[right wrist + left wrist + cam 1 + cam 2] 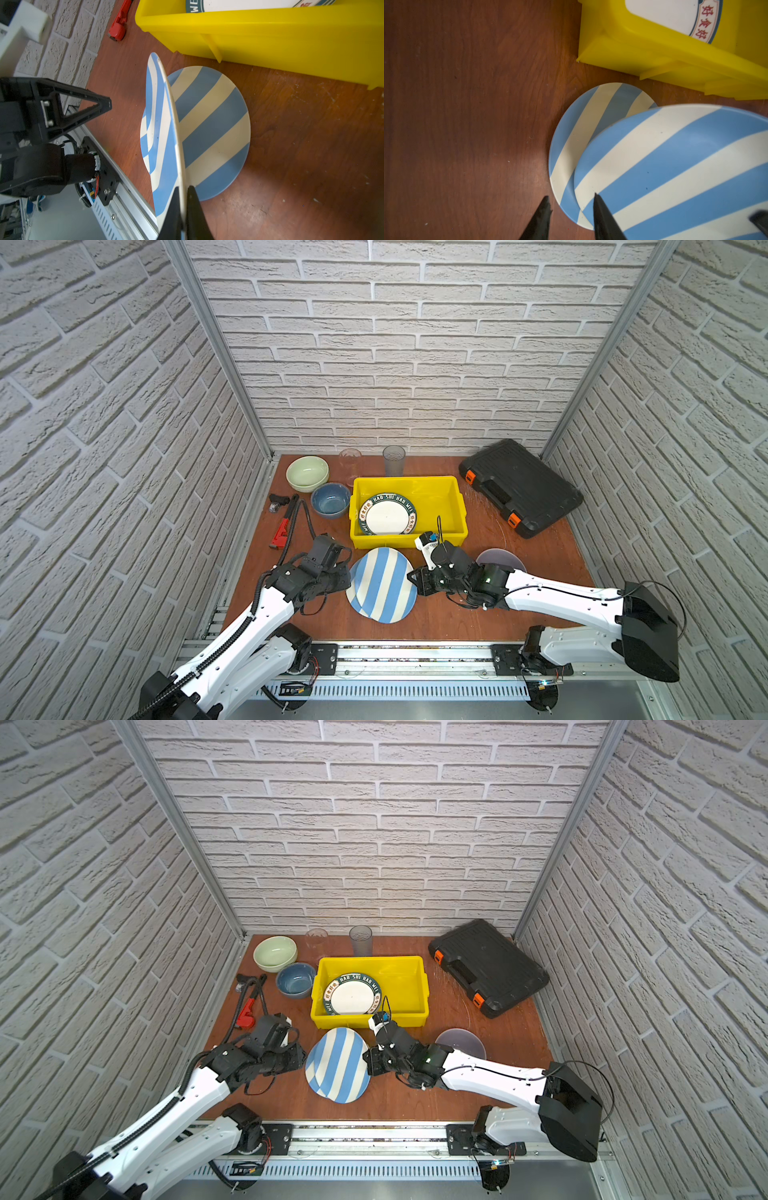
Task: Place the mixed dishes into the plastic bin
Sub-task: 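Lift the blue-striped plate with the right gripper and carry it over the bin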
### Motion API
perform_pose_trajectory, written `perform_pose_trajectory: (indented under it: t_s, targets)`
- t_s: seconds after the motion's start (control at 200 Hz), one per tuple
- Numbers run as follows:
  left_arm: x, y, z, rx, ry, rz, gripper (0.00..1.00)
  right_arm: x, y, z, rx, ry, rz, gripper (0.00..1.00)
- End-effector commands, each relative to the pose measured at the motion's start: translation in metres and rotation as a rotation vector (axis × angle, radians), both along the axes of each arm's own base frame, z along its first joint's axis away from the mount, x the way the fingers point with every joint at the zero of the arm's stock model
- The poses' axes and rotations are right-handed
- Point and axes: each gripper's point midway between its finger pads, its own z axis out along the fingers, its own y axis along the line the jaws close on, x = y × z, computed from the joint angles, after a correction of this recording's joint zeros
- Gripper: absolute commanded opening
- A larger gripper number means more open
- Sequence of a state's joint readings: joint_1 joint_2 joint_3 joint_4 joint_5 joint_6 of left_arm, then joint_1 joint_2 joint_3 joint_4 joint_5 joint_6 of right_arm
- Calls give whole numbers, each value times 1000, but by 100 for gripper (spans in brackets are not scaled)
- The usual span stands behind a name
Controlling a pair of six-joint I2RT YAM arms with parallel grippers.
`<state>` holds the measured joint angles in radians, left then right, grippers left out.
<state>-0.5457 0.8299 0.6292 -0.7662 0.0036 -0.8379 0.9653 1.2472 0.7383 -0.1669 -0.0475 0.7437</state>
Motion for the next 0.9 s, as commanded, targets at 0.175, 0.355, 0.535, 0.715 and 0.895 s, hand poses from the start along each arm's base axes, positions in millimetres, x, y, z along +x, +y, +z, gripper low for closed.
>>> perform_pose_trajectory:
  t_s: [0.175,0.355,0.535,0.715,0.895]
  targets:
    - [3,6,19,28,-49,0,46,18,-19,88,55,-107,1,6]
    - [1,9,23,37,-53,-2,49,43,-33,127,98,-126,-38,6]
    - [0,10,32,25,-88,-7,56,77,-48,149,102,-166,-106,6]
    - [0,18,39,49,-120,12,66,109,-58,166,108,-189,-156,6]
    - [3,19,47,55,-141,14,69,141,-67,178,123,-224,-212,6]
